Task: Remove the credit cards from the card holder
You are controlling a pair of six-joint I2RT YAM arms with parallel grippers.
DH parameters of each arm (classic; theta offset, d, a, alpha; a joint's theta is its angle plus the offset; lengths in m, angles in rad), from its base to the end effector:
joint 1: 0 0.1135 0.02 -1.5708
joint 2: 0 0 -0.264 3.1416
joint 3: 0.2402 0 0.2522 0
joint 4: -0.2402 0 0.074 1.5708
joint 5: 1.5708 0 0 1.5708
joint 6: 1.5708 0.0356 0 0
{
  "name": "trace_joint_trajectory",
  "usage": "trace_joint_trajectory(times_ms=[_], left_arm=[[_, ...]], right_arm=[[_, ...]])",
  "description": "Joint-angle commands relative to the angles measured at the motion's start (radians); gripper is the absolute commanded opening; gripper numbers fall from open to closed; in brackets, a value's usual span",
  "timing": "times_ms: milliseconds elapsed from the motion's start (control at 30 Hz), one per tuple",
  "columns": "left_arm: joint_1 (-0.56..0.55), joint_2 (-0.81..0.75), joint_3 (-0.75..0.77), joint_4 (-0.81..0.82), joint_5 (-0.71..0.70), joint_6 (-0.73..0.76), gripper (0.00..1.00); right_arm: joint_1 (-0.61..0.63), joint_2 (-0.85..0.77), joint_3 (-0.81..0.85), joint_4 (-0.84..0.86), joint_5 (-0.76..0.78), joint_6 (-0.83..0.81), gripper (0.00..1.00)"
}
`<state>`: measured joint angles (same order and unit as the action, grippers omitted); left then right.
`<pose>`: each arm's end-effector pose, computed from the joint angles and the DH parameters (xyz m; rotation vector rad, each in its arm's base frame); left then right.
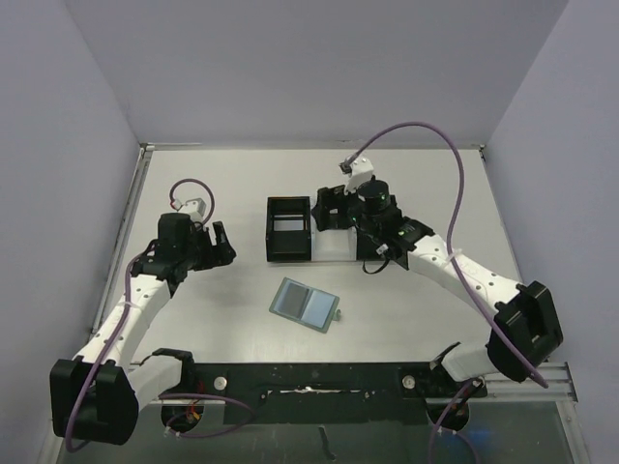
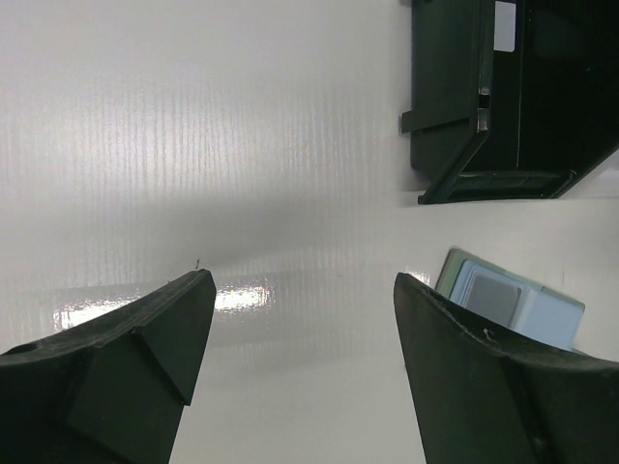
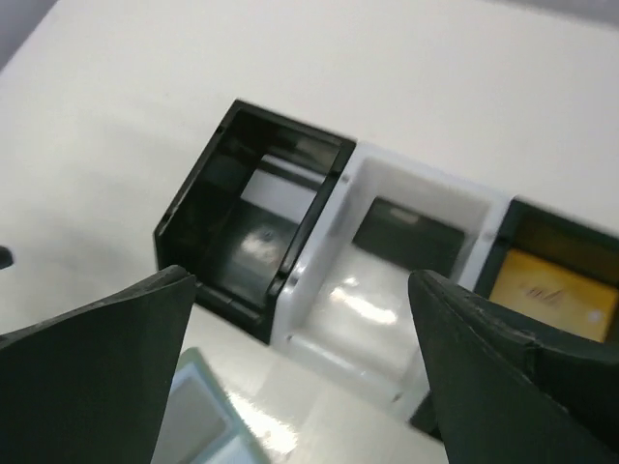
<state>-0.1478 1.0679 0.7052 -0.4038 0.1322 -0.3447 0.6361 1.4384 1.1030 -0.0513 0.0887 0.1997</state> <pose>0.2187 -0.0373 0.2382 -0.1660 2.3577 -0.3966 0.2734 0.1980 0.3099 -0.3716 1.9495 0.4610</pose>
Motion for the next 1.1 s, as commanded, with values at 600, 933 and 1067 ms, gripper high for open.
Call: trace_joint_trajectory(times_ms=[600, 933, 1067], left_arm=[[0.016, -0.04, 0.014, 0.052, -0.014, 0.012, 0.75], [0.016, -0.038, 0.015, 0.051, -0.016, 0.012, 0.75], [0.016, -0.031, 0.016, 0.05, -0.016, 0.012, 0.75]], right_arm=[[0.335, 0.157, -0.081, -0.219, 0.287, 0.858, 0.75], [0.389, 0.193, -0.057, -0.259, 0.271, 0.88, 0.62], [0.397, 0.209, -0.056, -0.252, 0.247, 0.882, 0.58]])
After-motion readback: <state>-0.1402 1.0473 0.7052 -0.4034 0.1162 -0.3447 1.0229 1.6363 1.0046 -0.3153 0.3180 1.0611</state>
